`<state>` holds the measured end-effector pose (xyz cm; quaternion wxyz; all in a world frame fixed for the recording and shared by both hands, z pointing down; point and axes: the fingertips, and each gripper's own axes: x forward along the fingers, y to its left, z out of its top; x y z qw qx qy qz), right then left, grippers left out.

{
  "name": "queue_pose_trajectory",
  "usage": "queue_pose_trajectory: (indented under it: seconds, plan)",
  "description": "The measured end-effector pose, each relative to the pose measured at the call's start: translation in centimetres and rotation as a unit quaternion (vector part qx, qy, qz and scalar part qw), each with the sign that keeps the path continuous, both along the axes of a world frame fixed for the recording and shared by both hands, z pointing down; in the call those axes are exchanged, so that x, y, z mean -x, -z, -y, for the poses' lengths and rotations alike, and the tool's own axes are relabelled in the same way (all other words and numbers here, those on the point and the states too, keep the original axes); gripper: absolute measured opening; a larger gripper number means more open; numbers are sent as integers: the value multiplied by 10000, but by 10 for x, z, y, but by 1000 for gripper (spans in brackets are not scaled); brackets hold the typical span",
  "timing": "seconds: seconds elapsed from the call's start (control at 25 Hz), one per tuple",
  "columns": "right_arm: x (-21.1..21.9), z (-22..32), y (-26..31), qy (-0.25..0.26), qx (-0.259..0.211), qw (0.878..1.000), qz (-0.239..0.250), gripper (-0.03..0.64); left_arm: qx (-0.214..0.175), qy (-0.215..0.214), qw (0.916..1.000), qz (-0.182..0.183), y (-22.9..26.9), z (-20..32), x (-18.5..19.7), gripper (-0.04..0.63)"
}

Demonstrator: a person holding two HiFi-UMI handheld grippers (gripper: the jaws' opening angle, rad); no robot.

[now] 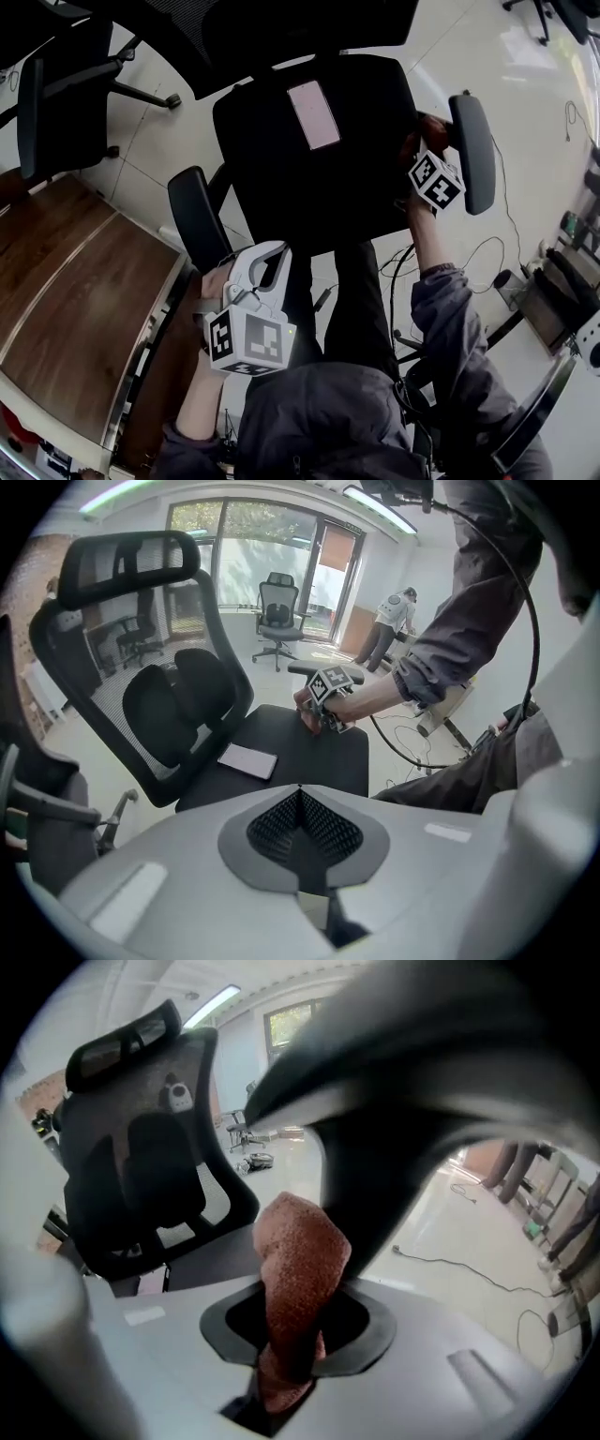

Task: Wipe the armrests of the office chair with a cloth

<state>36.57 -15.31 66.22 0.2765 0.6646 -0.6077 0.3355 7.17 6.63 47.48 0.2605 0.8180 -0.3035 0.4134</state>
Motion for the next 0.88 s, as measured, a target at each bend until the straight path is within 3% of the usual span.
queue_pose_trajectory:
  seconds: [0.2, 0.36, 0.68, 0.88]
  plan:
    - [10, -4, 50, -108, -458, 9984, 327, 87, -123, -50, 9999, 30, 16, 11, -18, 15]
    - [9, -8, 55, -148, -553, 9976, 390, 87, -178, -92, 9998, 96, 24, 16, -36, 15]
    - [-11, -5, -18, 312, 26, 9995, 81, 87, 69, 54, 9990, 430, 11, 15, -72, 15]
    - [10, -11, -10, 911, 119, 9953, 307, 89, 224, 445, 9967, 648, 15, 18, -92, 15]
